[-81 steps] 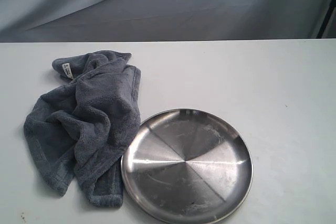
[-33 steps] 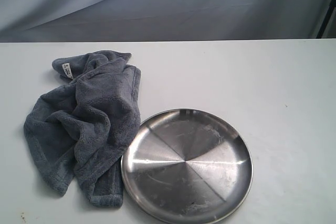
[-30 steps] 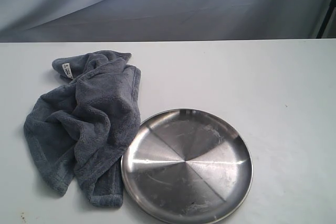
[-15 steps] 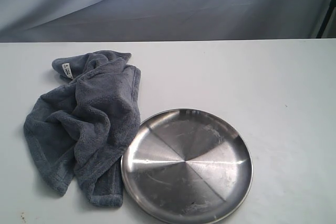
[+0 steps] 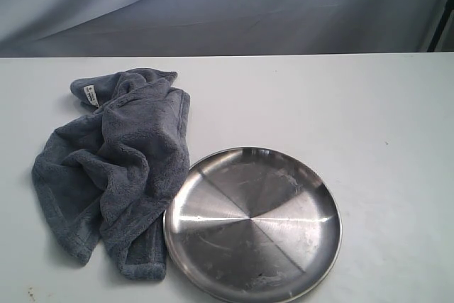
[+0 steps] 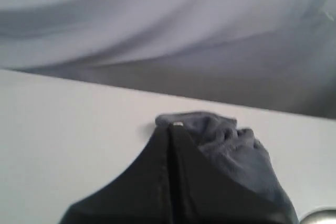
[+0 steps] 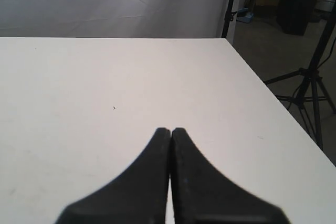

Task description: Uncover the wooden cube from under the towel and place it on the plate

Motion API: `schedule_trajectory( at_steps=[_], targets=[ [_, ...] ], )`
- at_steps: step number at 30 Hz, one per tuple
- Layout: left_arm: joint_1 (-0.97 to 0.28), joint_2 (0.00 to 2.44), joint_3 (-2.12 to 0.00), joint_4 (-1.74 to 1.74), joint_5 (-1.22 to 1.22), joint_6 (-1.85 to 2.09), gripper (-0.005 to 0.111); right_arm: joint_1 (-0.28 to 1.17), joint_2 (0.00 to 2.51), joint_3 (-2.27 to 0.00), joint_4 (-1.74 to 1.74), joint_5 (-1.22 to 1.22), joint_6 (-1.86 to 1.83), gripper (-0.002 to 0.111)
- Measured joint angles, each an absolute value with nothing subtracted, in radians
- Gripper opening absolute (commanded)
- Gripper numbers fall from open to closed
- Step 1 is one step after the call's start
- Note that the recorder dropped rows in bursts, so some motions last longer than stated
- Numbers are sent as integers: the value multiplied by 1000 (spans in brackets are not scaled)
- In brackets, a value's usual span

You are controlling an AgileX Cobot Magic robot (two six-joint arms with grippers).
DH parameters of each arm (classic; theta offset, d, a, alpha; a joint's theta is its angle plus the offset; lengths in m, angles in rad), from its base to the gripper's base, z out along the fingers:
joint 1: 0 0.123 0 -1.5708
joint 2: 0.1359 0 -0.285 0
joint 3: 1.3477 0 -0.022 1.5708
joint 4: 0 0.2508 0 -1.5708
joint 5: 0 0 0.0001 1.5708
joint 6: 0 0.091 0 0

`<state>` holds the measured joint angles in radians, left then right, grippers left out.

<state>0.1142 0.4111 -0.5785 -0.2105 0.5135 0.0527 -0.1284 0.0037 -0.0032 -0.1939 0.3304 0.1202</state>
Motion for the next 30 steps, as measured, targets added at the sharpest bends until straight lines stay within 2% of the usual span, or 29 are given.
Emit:
schedule_trajectory(
  at_steps=[5,11,20,24,30],
  targets=[
    [10,589,-723,-196,715,134,0,-128,4,-3,-194,330,120,0],
    [-171,810,-866,-121,885,150,0,-128,4,-3,-194,330,120,0],
    [-419,1170,-1028,99,1124,43,0,-128,4,-3,-194,330,120,0],
    [-478,1317,-1079,92,1177,11,0,-128,4,-3,-194,330,120,0],
    [-489,1517,-1162,-34,1220,-11,0,-128,4,-3,-194,330,120,0]
  ],
)
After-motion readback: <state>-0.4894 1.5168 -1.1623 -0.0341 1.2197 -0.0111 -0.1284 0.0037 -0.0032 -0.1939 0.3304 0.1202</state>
